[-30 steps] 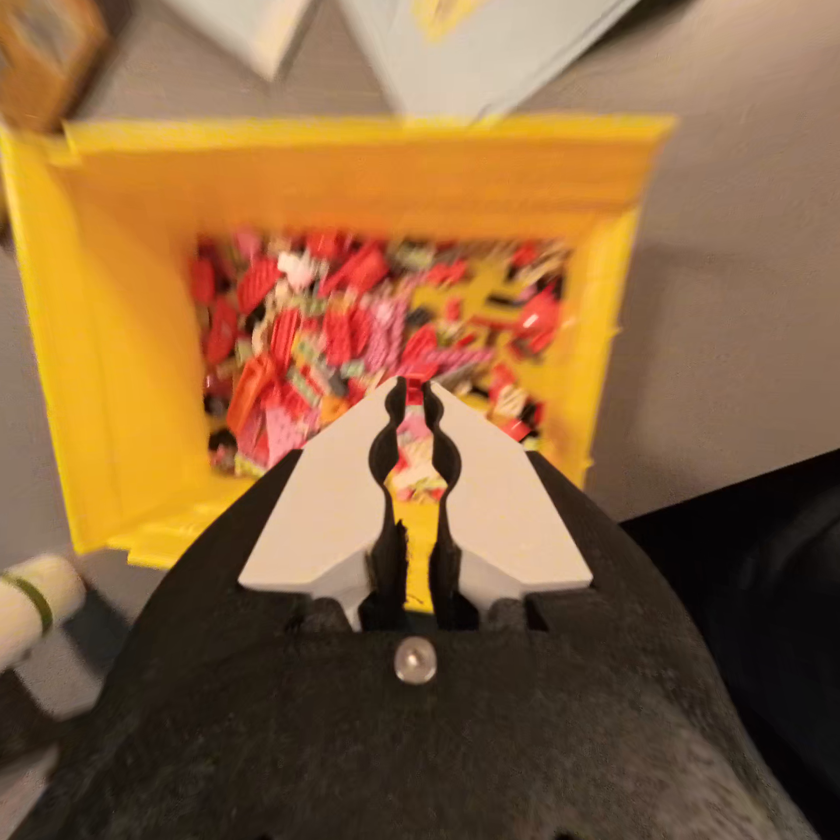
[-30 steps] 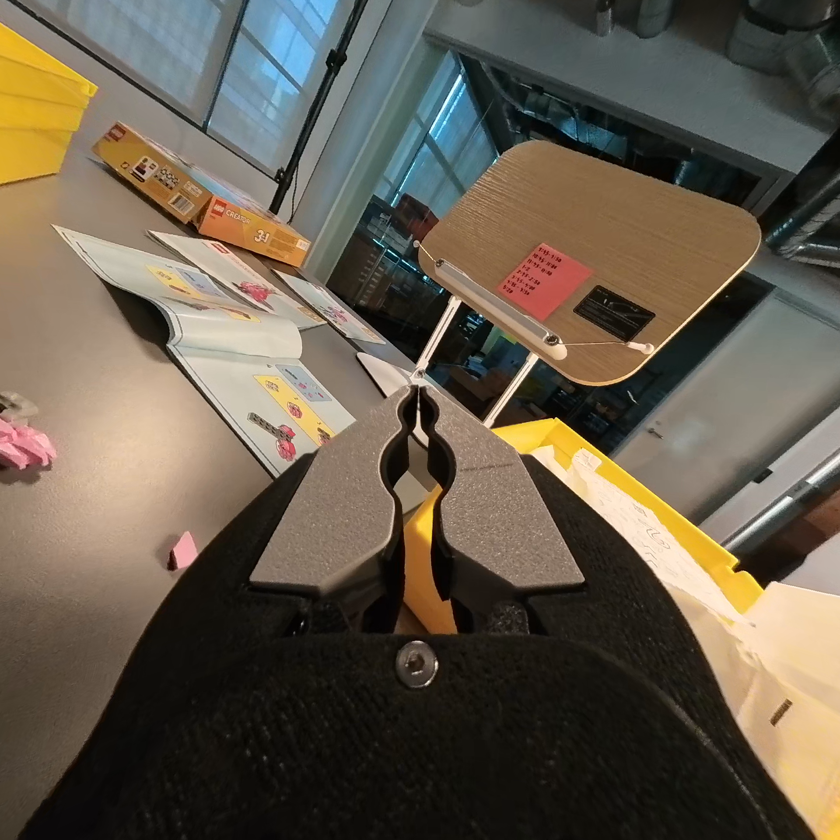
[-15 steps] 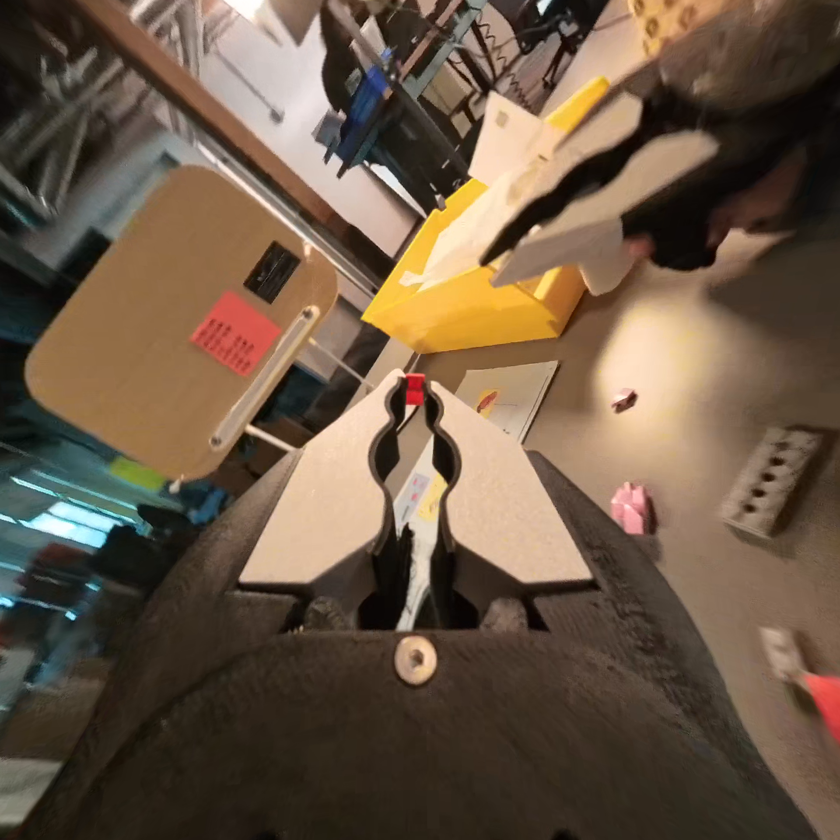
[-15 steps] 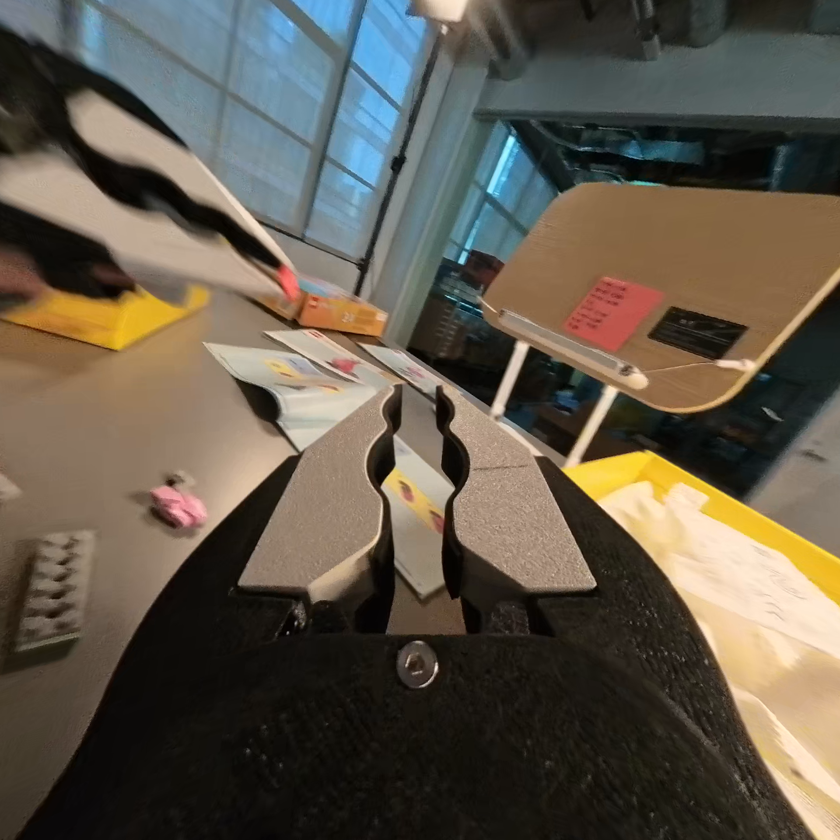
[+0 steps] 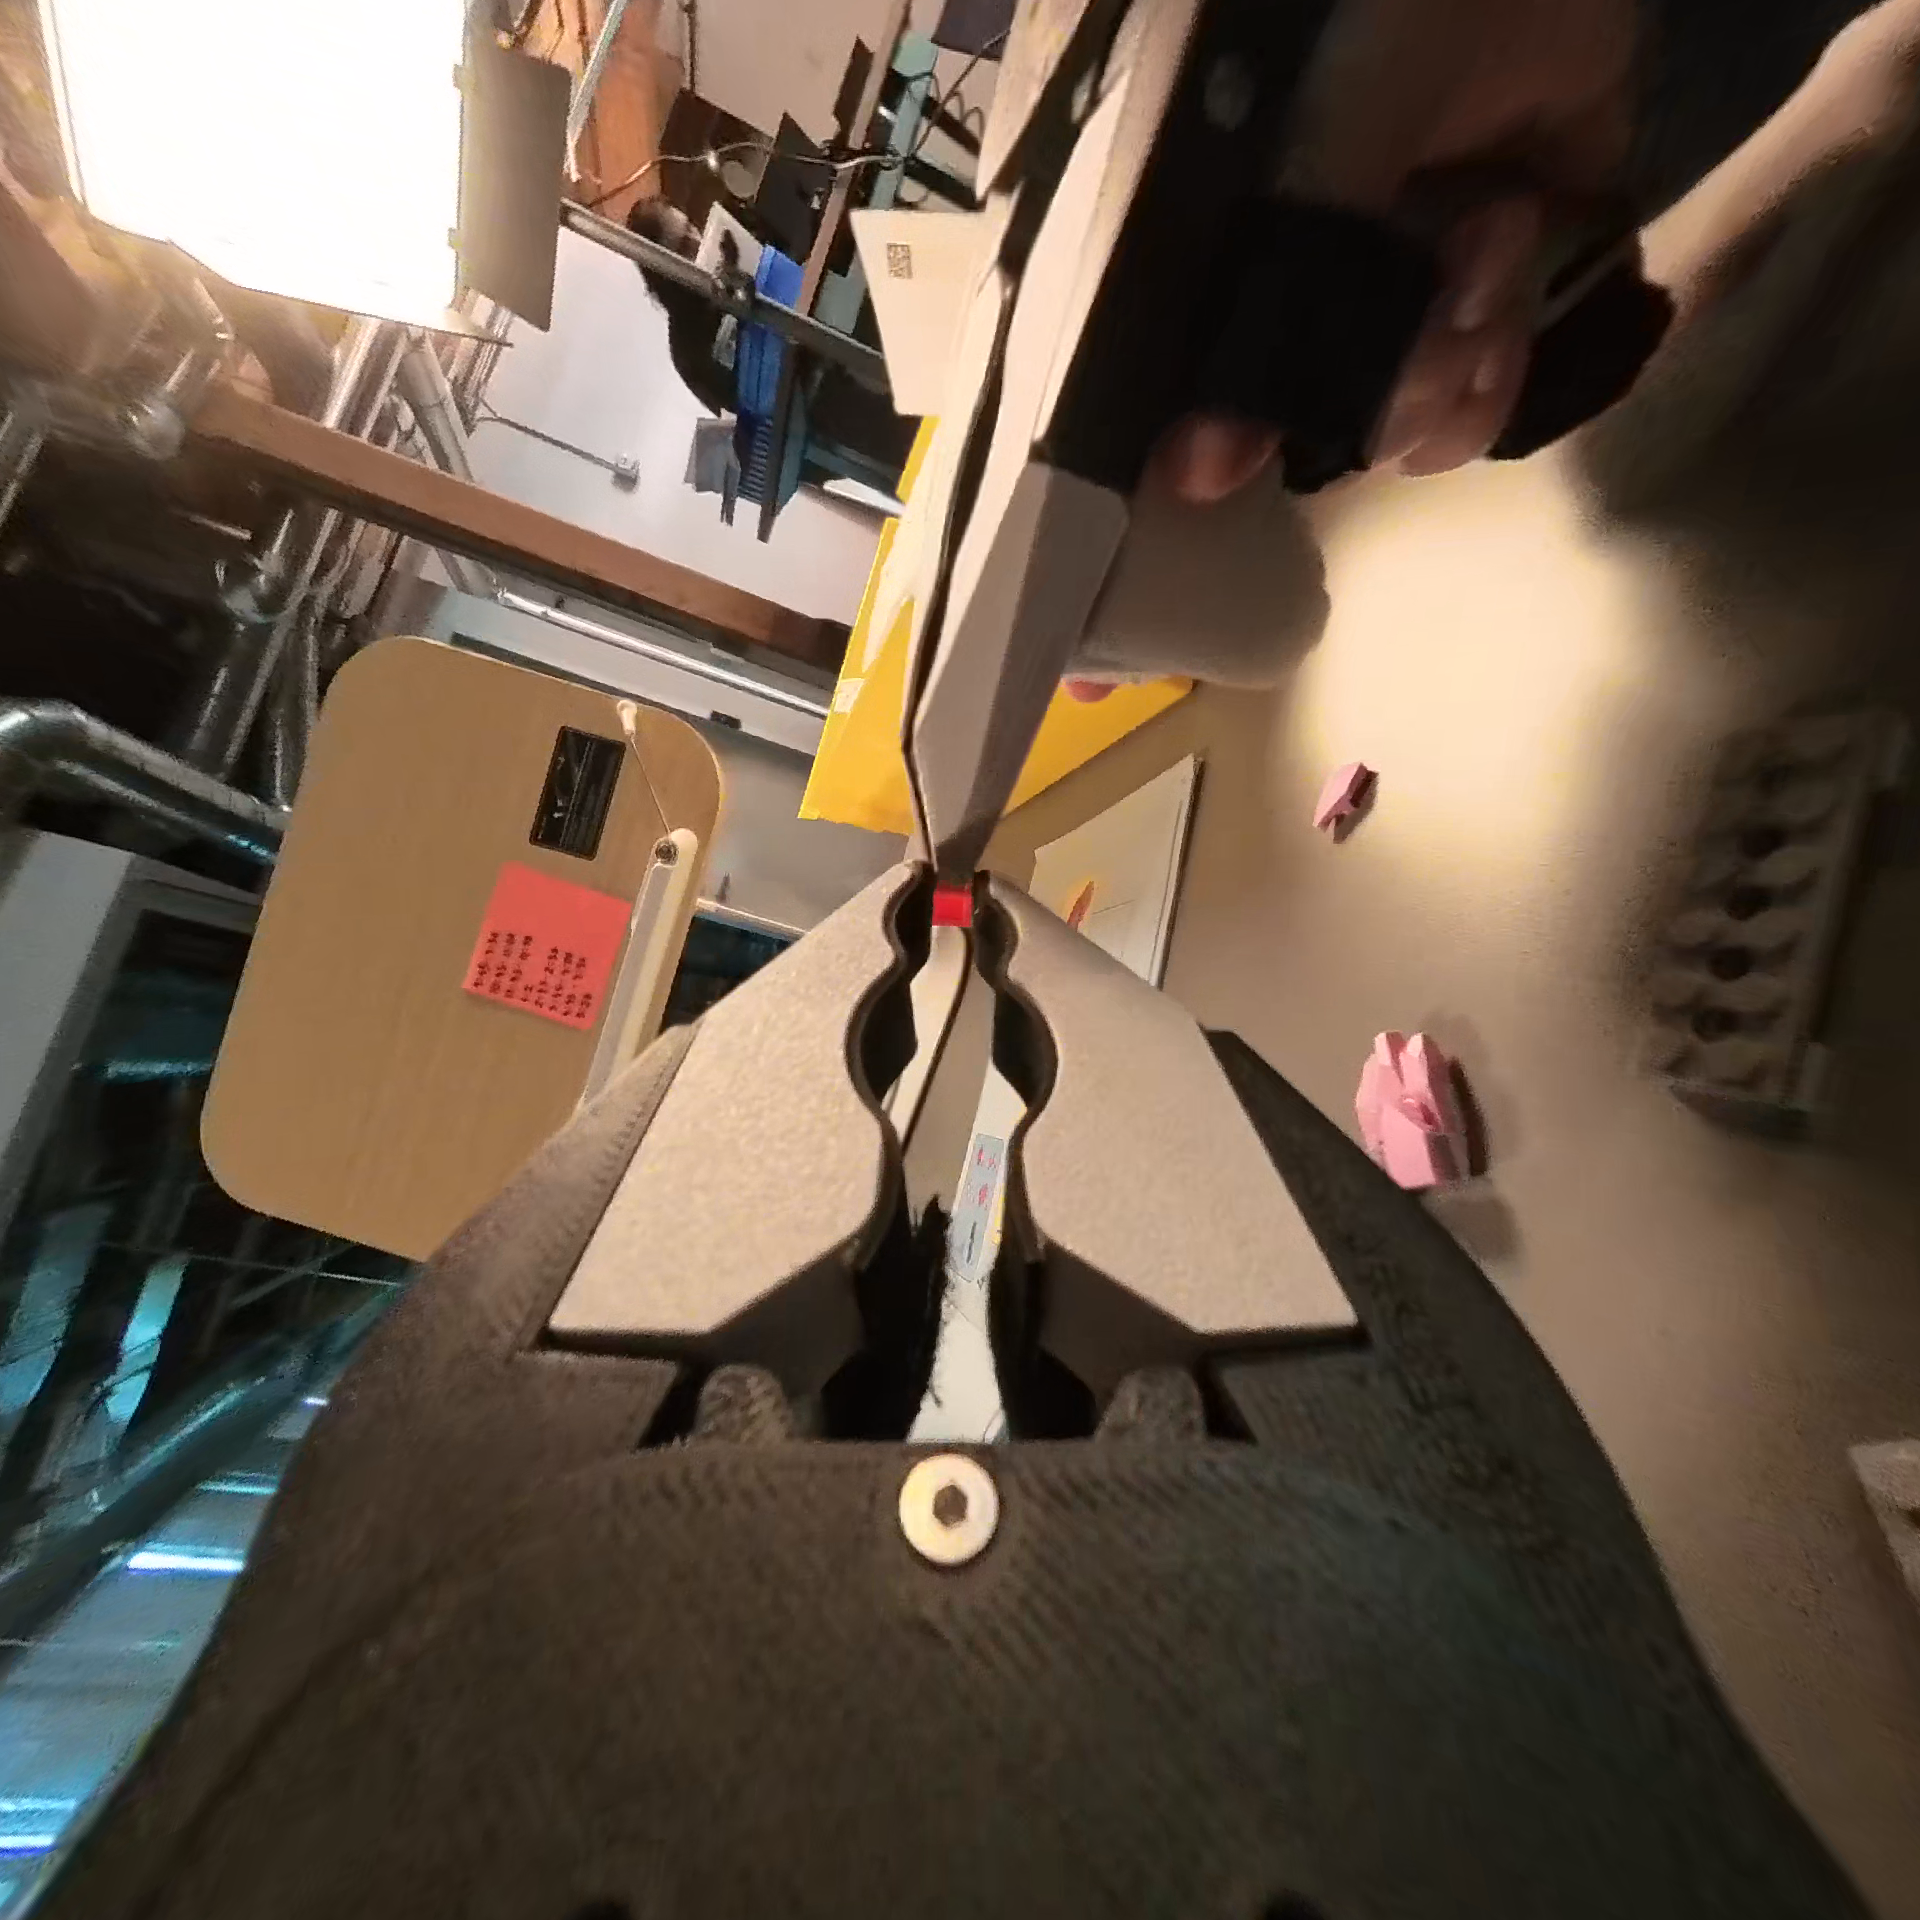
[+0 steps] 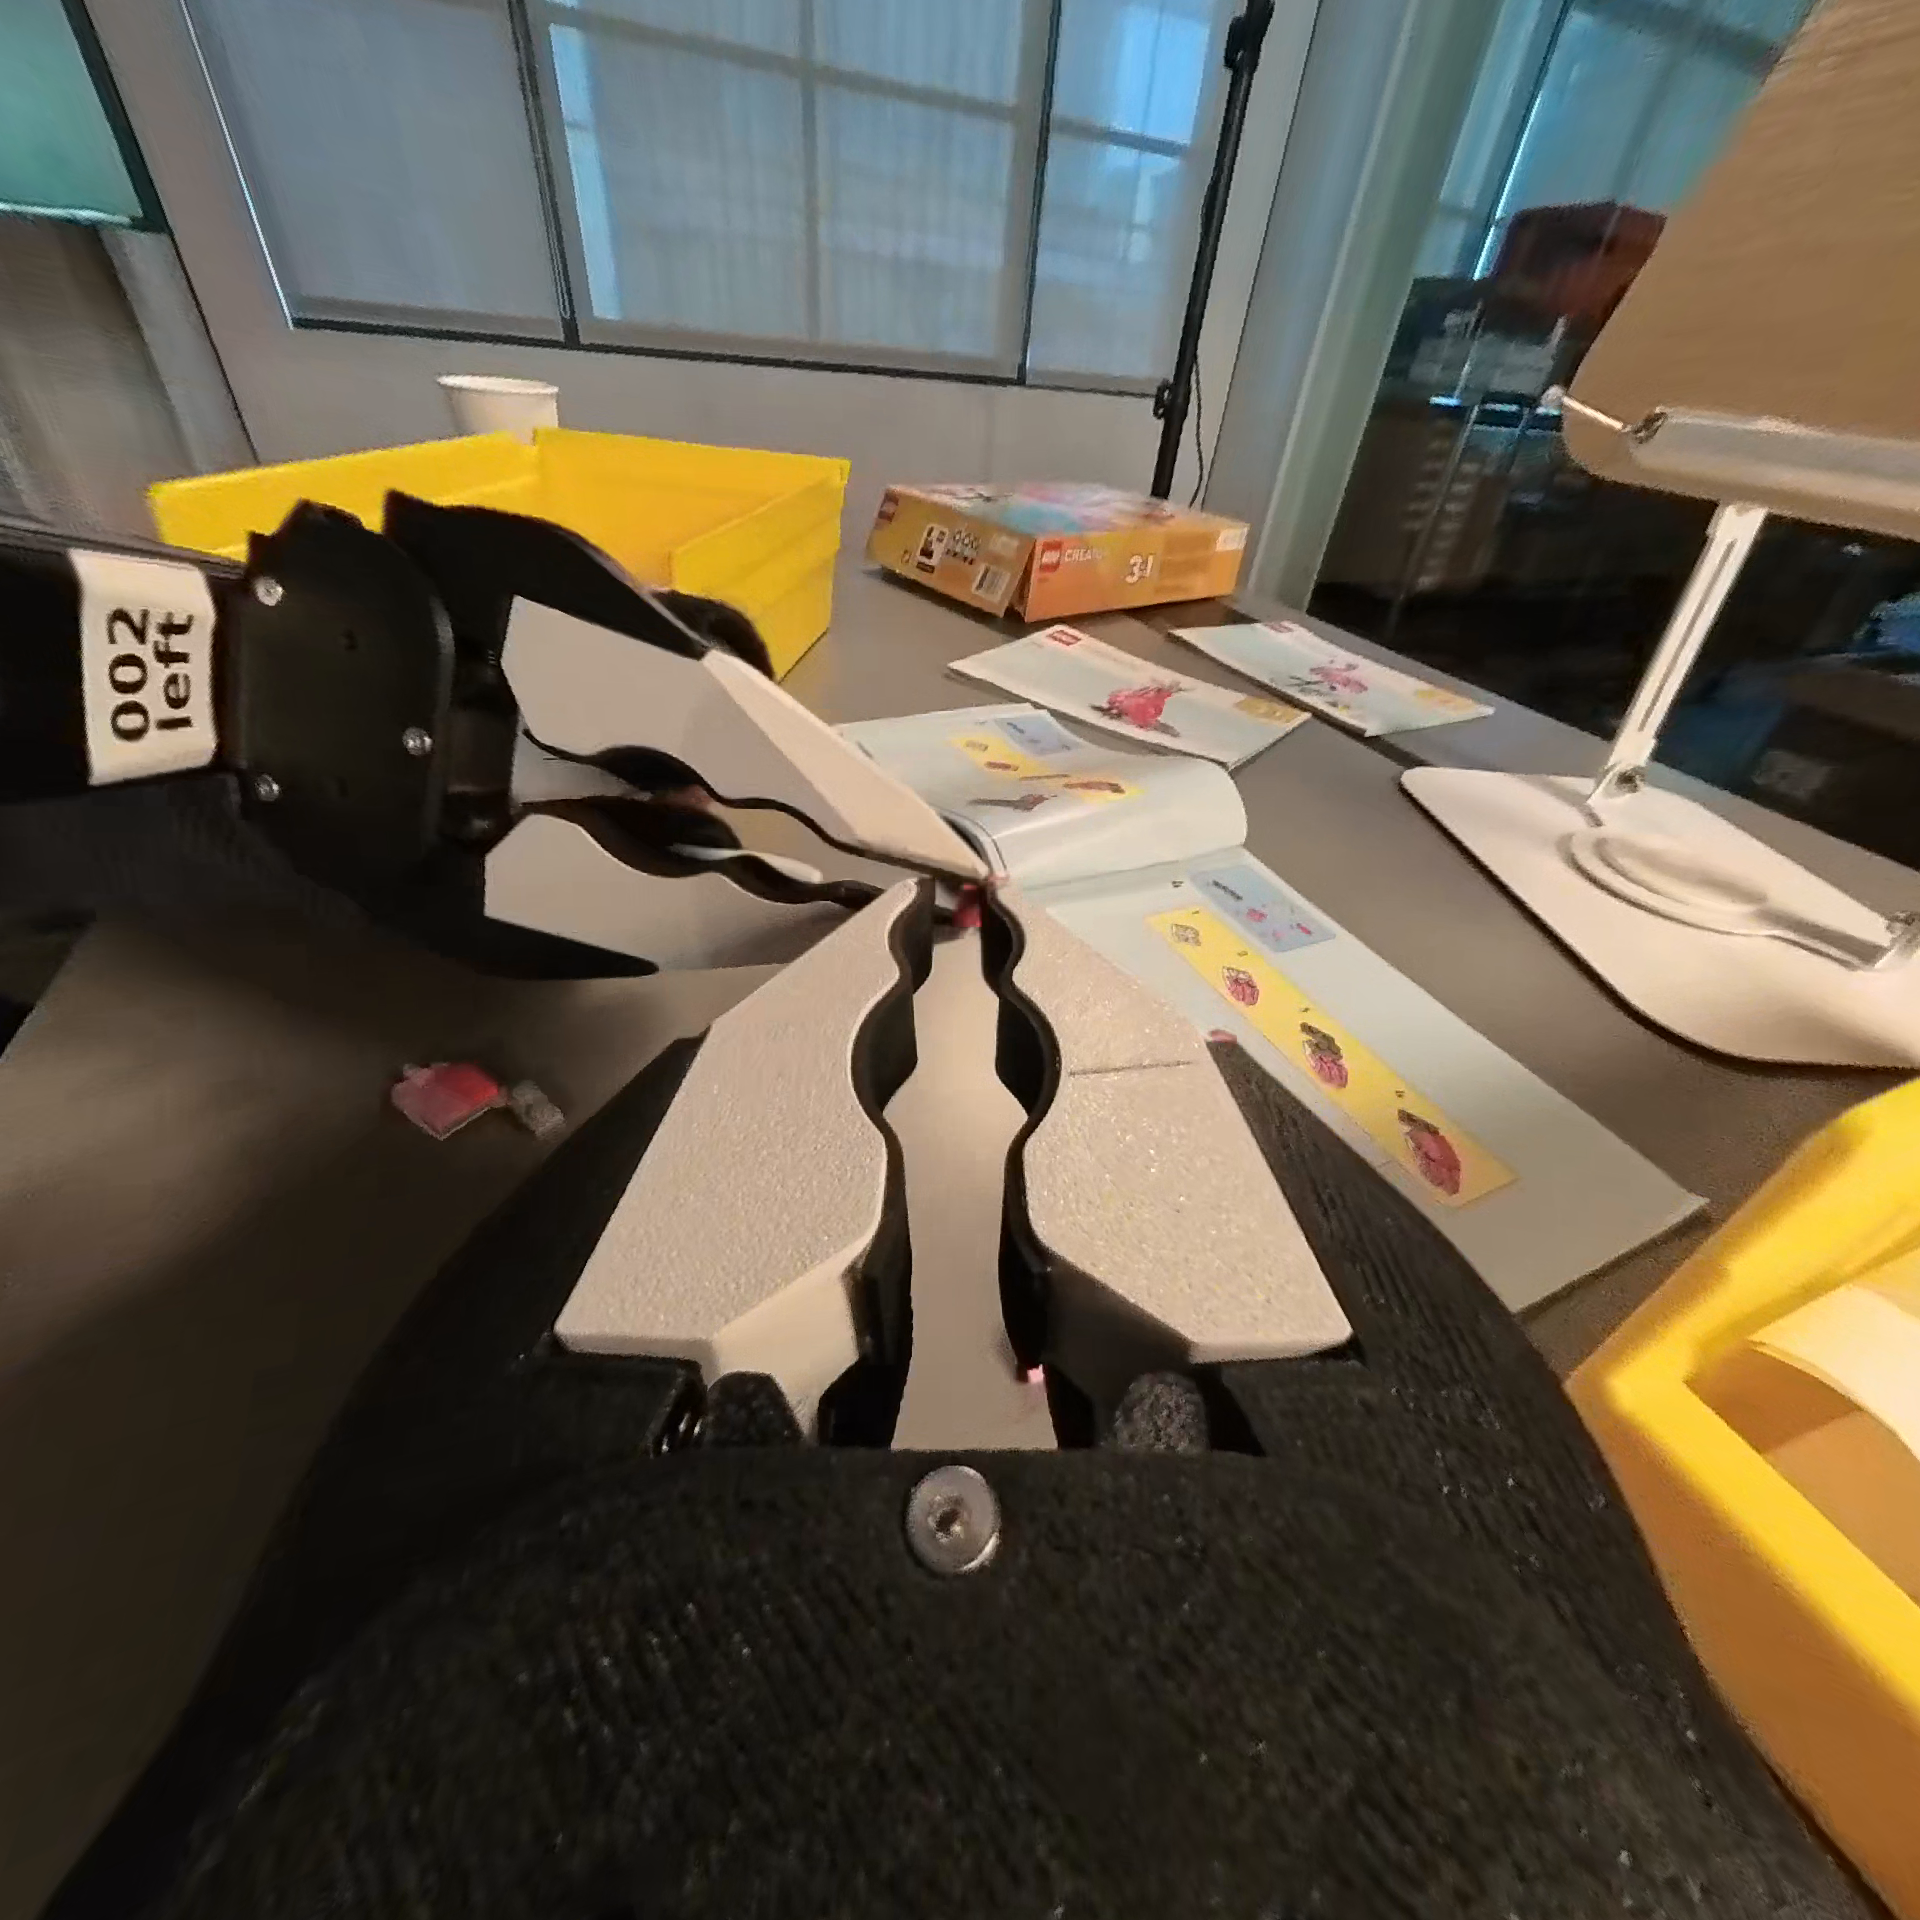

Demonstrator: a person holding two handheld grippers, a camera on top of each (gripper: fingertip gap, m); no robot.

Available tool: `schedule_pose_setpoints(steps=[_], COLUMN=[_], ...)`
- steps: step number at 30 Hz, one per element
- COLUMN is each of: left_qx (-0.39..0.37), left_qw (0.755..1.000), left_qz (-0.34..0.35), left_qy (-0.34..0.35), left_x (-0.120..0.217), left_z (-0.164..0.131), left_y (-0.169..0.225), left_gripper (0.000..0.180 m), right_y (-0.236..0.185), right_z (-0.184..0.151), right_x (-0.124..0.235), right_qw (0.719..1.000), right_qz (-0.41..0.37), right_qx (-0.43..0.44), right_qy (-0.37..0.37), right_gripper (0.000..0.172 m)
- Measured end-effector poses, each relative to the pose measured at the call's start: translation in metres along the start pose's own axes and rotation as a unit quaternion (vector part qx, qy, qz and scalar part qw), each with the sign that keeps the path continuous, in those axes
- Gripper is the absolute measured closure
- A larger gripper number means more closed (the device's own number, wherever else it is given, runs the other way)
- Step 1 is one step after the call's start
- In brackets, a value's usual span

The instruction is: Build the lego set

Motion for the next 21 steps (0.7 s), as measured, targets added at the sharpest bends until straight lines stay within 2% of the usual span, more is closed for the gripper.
schedule_pose_setpoints(steps=[5,7,9,10,12,14,17,19,21], left_qx=[-0.034,0.005,0.102,0.157,0.25,0.3,0.37,0.412,0.433], left_qw=[0.999,0.999,0.986,0.97,0.927,0.886,0.812,0.777,0.763], left_qz=[0.001,-0.043,-0.132,-0.184,-0.277,-0.348,-0.441,-0.467,-0.472], left_qy=[0.002,0.021,0.023,0.006,-0.032,-0.061,-0.097,-0.093,-0.085], left_x=[0.002,0.004,0.007,0.007,0.008,0.011,0.016,0.015,0.012], left_z=[0.003,0.001,-0.007,-0.014,-0.028,-0.04,-0.053,-0.057,-0.057], left_y=[0.003,0.003,0.0,-0.001,-0.004,-0.003,0.005,0.008,0.01], left_gripper=[0.175,0.172,0.139,0.128,0.119,0.115,0.105,0.109,0.118], right_y=[0.002,0.003,0.005,0.005,0.004,0.0,-0.011,-0.019,-0.023], right_z=[-0.002,-0.004,-0.008,-0.01,-0.018,-0.026,-0.033,-0.036,-0.037], right_x=[0.0,0.001,0.002,0.003,0.006,0.007,0.008,0.007,0.007], right_qw=[1.0,1.0,0.998,0.995,0.976,0.949,0.918,0.901,0.888], right_qz=[0.01,0.009,0.003,0.001,-0.007,-0.006,0.034,0.057,0.065], right_qx=[-0.014,0.006,0.042,0.072,0.166,0.25,0.32,0.354,0.382], right_qy=[-0.012,-0.028,-0.055,-0.075,-0.139,-0.194,-0.231,-0.244,-0.249], right_gripper=[0.171,0.171,0.171,0.171,0.171,0.171,0.171,0.171,0.171])
Point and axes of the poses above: each gripper's, where its closed fingertips meet, x back along the fingers, z out of its top, y = z × x across the jaws, the point moved 9 cm from there along x, back along the fingers, and after that the axes turned 2 degrees about -x, right-handed, at the moved point
